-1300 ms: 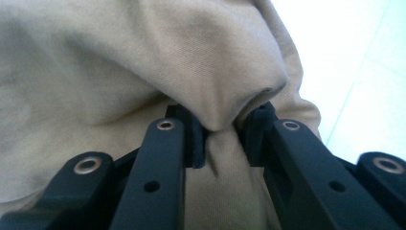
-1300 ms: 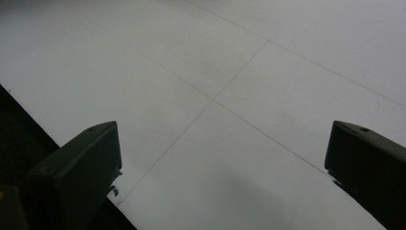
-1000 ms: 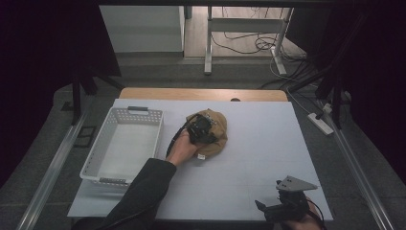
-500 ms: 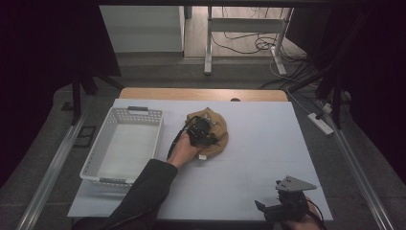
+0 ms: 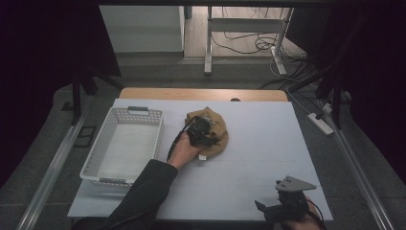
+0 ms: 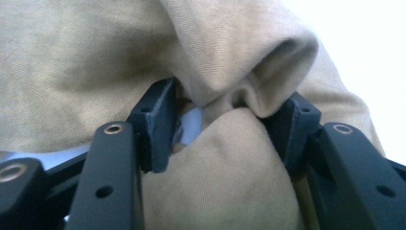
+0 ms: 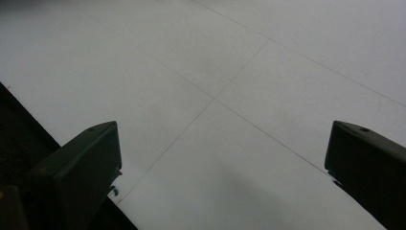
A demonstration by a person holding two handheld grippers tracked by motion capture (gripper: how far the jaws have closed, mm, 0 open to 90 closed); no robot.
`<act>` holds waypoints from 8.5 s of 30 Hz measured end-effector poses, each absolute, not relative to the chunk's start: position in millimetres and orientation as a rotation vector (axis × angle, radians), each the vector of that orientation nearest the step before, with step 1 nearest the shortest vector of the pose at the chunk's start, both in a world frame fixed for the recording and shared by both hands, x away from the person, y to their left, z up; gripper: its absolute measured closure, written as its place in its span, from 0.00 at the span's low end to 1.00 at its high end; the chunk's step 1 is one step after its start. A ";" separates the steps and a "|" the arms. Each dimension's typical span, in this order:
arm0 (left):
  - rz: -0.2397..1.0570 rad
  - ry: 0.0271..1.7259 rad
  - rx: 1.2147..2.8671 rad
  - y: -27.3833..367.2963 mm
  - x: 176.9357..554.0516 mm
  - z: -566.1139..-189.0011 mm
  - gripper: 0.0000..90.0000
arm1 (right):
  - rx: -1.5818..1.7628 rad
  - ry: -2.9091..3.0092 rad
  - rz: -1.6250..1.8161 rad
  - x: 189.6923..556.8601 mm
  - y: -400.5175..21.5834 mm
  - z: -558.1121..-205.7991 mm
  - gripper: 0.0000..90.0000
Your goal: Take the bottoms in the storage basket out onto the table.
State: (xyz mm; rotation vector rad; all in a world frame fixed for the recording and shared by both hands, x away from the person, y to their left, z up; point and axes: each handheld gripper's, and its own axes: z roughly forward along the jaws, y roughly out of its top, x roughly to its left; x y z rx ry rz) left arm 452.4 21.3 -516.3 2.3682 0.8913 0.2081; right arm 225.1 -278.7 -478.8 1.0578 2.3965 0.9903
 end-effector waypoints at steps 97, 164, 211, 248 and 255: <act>0.111 0.723 2.305 39.0 425.2 -456.6 0.00 | 1.061 2.396 0.986 225.3 -278.5 -479.0 0.00; 0.181 0.720 2.212 94.8 382.5 -449.4 0.00 | 1.055 2.396 0.987 224.8 -277.8 -478.9 0.00; 0.137 0.764 2.132 135.2 349.7 -449.6 0.00 | 1.030 2.397 1.005 223.4 -277.9 -478.0 0.00; 0.120 0.834 2.086 172.0 318.2 -454.4 0.00 | 1.025 2.402 0.999 223.0 -277.3 -477.9 0.00; 0.116 0.843 2.077 177.4 312.6 -454.5 0.00 | 1.027 2.401 0.998 223.1 -277.2 -478.0 0.00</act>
